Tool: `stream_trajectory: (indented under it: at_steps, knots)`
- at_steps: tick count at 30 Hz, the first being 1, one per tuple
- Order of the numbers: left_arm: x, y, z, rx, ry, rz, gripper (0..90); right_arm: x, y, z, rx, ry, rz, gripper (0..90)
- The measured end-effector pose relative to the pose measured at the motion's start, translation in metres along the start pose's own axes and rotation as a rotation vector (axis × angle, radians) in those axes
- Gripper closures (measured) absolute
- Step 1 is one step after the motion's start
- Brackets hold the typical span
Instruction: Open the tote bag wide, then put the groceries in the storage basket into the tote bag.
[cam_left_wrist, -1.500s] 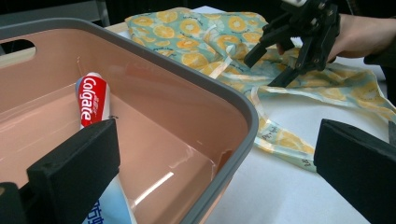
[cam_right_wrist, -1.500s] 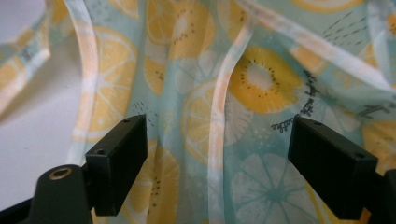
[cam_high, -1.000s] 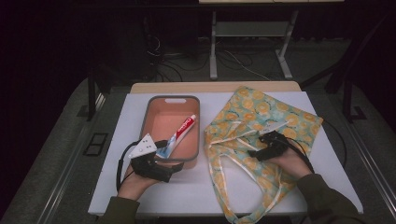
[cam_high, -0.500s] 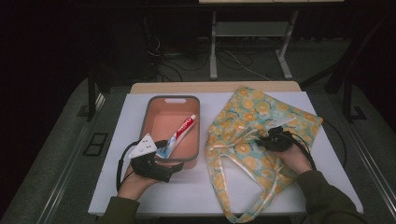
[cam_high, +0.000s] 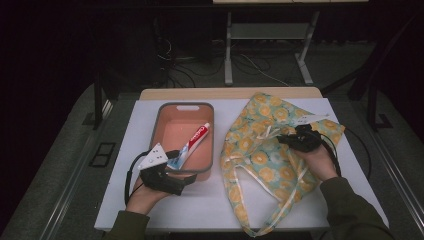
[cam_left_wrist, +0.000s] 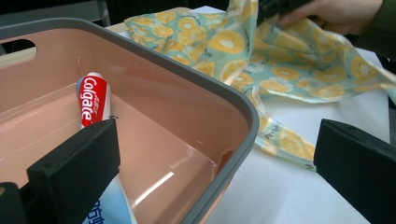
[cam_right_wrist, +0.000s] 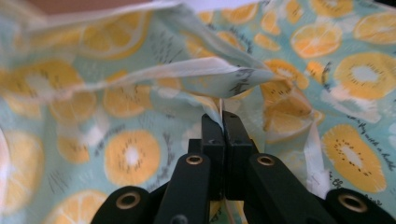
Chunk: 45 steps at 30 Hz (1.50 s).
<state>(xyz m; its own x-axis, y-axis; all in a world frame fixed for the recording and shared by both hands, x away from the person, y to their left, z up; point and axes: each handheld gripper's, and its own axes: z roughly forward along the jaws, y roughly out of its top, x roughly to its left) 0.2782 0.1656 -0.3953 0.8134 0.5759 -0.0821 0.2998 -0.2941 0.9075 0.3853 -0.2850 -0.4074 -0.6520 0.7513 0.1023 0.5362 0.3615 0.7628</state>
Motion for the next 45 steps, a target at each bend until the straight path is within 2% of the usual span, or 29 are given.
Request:
stream_trajectory:
  at_steps: [3, 11, 22, 31, 35, 39, 44, 45]
  knots:
    - [0.000, 0.000, 0.000, -0.001, -0.001, 0.000, 0.0, -0.004, 0.010, -0.004, -0.031, 0.010, 0.030, 89.1]
    - [0.000, 0.000, 0.000, 0.001, 0.000, 0.000, 0.0, -0.011, 0.027, -0.018, -0.105, 0.016, 0.055, 89.1]
    - [0.005, 0.009, 0.003, 0.055, -0.019, -0.021, 0.0, -0.010, 0.020, -0.016, -0.084, 0.018, 0.049, 89.0]
    - [0.011, 0.031, 0.004, 0.068, -0.009, -0.005, 0.0, -0.012, 0.019, -0.018, -0.092, 0.022, 0.056, 89.0]
    - [0.018, 0.045, 0.009, 0.061, -0.007, -0.001, 0.0, -0.013, 0.019, -0.018, -0.094, 0.024, 0.055, 89.0]
    - [0.029, 0.059, 0.022, 0.065, 0.000, 0.003, 0.0, -0.013, 0.019, -0.016, -0.086, 0.029, 0.049, 88.9]
    - [0.046, 0.069, 0.042, 0.089, 0.052, 0.008, 2.3, -0.013, 0.019, -0.016, -0.087, 0.030, 0.046, 89.0]
    - [0.050, 0.070, 0.046, 0.106, 0.060, 0.008, 2.8, -0.013, 0.018, -0.017, -0.088, 0.031, 0.048, 89.0]
